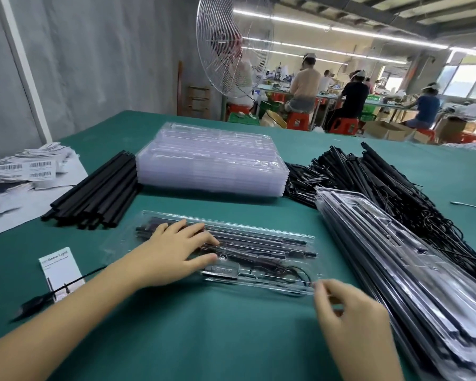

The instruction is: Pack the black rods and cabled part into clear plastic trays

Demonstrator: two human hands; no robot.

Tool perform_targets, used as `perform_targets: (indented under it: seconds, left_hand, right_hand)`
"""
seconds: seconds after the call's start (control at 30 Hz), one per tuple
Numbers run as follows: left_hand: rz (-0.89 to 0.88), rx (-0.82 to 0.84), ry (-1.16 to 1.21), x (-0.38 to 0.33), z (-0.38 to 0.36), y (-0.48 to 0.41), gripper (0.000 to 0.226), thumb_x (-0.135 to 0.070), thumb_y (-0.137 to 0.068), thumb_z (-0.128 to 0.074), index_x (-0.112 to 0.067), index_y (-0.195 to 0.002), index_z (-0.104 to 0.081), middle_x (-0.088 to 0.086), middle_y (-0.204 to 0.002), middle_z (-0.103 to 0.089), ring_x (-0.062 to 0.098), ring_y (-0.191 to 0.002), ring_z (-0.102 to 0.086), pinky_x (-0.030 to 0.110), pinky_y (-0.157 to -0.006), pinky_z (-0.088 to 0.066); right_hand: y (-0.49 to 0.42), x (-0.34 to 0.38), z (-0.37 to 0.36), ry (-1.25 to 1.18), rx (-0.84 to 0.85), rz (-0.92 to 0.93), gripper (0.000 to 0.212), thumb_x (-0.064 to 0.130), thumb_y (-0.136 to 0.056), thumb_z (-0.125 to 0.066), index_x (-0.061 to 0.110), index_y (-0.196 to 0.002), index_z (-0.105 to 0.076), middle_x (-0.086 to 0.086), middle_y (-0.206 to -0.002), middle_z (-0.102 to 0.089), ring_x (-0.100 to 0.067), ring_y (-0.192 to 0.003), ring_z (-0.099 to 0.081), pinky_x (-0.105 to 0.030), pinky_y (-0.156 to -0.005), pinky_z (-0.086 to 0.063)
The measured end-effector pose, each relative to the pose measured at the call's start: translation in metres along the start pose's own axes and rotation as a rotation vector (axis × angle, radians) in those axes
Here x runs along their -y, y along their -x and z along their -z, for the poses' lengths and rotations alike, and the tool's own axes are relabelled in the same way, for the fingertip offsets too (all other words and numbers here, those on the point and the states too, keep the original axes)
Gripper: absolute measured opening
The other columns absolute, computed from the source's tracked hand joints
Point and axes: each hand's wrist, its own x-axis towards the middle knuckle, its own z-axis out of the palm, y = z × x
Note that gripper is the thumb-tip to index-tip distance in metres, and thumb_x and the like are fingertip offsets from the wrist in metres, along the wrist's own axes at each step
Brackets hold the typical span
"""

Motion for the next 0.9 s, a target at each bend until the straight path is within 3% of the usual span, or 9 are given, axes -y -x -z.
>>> perform_targets:
  seconds: [0.07,0.17,0.23,0.3,0.43,0.53,0.67,0.77,0.9]
  left_hand:
    - [0.029,0.002,-0.028,0.002,-0.009,0.002,0.073,-0.083,-0.068,0.001,-0.06,-0.135,-0.015,-0.014,-0.159,-0.004,0.017,-0.147,0.002,0.045,-0.117,0.0]
    - [0.018,0.002,-0.102,0.0,-0.016,0.006,0.065,-0.083,-0.068,0.009,-0.066,-0.128,0.028,-0.008,-0.16,0.011,0.022,-0.147,0.012,0.047,-0.116,0.006]
    - [0.025,0.001,-0.118,-0.003,-0.017,0.006,0.063,-0.085,-0.062,0.021,-0.067,-0.121,0.035,-0.006,-0.159,0.015,0.024,-0.146,0.015,0.048,-0.116,0.007]
    - [0.028,0.011,-0.14,-0.005,-0.017,0.006,0.067,-0.085,-0.054,0.028,-0.069,-0.119,0.035,-0.006,-0.158,0.017,0.025,-0.146,0.017,0.048,-0.116,0.008]
    - [0.022,0.016,-0.127,-0.004,-0.017,0.007,0.065,-0.086,-0.053,0.028,-0.073,-0.116,0.031,-0.007,-0.158,0.017,0.023,-0.146,0.018,0.047,-0.116,0.009]
    - [0.017,0.046,-0.123,0.0,-0.015,0.006,0.068,-0.093,-0.053,0.019,-0.071,-0.116,0.033,-0.006,-0.158,0.018,0.023,-0.145,0.019,0.047,-0.115,0.011]
    - [0.005,0.03,-0.166,0.004,-0.015,0.002,0.091,-0.1,-0.05,-0.012,-0.066,-0.119,0.037,-0.008,-0.155,0.023,0.026,-0.145,0.018,0.048,-0.115,0.01]
    - [0.031,-0.047,-0.21,0.01,-0.017,0.001,0.082,-0.081,-0.078,-0.029,-0.063,-0.12,0.039,-0.006,-0.159,0.016,0.025,-0.147,0.011,0.048,-0.116,0.002]
    - [0.064,-0.09,-0.286,0.026,-0.017,0.006,0.083,-0.048,-0.096,-0.037,-0.054,-0.122,0.042,-0.004,-0.16,0.012,0.027,-0.147,0.008,0.048,-0.117,-0.003]
  right_hand:
    - [-0.008,-0.004,0.003,0.003,-0.012,0.017,0.005,0.01,-0.084,-0.065,0.009,-0.082,-0.07,-0.005,-0.083,-0.064,-0.026,-0.078,-0.06,-0.039,-0.075,-0.049]
    - [-0.024,-0.01,-0.006,0.224,0.178,-0.08,0.029,0.03,-0.096,-0.046,0.012,-0.116,-0.056,-0.009,-0.113,-0.057,-0.028,-0.104,-0.048,-0.034,-0.089,-0.034]
    - [-0.032,-0.013,-0.017,0.519,0.364,-0.145,0.042,0.044,-0.099,-0.03,0.011,-0.123,-0.044,-0.01,-0.121,-0.052,-0.029,-0.111,-0.045,-0.034,-0.094,-0.032]
    - [-0.038,-0.013,-0.025,0.567,0.407,-0.186,0.048,0.049,-0.098,-0.029,0.009,-0.119,-0.042,-0.012,-0.121,-0.049,-0.029,-0.112,-0.046,-0.034,-0.092,-0.035]
    - [-0.055,-0.023,-0.033,0.207,0.416,-0.38,0.051,0.045,-0.091,-0.054,-0.002,-0.109,-0.048,-0.02,-0.114,-0.053,-0.033,-0.105,-0.052,-0.035,-0.083,-0.041]
    - [-0.064,-0.031,-0.028,-0.166,0.385,-0.474,0.045,0.036,-0.08,-0.071,-0.003,-0.097,-0.058,-0.015,-0.09,-0.058,-0.024,-0.078,-0.055,-0.032,-0.069,-0.041]
    - [-0.071,-0.036,-0.024,-0.737,0.329,-0.655,0.017,0.014,-0.085,-0.068,0.007,-0.094,-0.055,-0.006,-0.083,-0.054,-0.016,-0.062,-0.044,-0.024,-0.046,-0.041]
    - [-0.071,-0.035,-0.019,-1.025,0.352,-0.719,0.009,0.001,-0.087,-0.059,0.007,-0.093,-0.057,-0.009,-0.078,-0.055,-0.017,-0.065,-0.051,-0.019,-0.041,-0.048]
    - [-0.068,-0.024,-0.02,-0.948,0.497,-0.692,0.011,0.004,-0.086,-0.062,-0.002,-0.094,-0.056,-0.014,-0.073,-0.058,-0.017,-0.055,-0.061,-0.022,-0.042,-0.05]
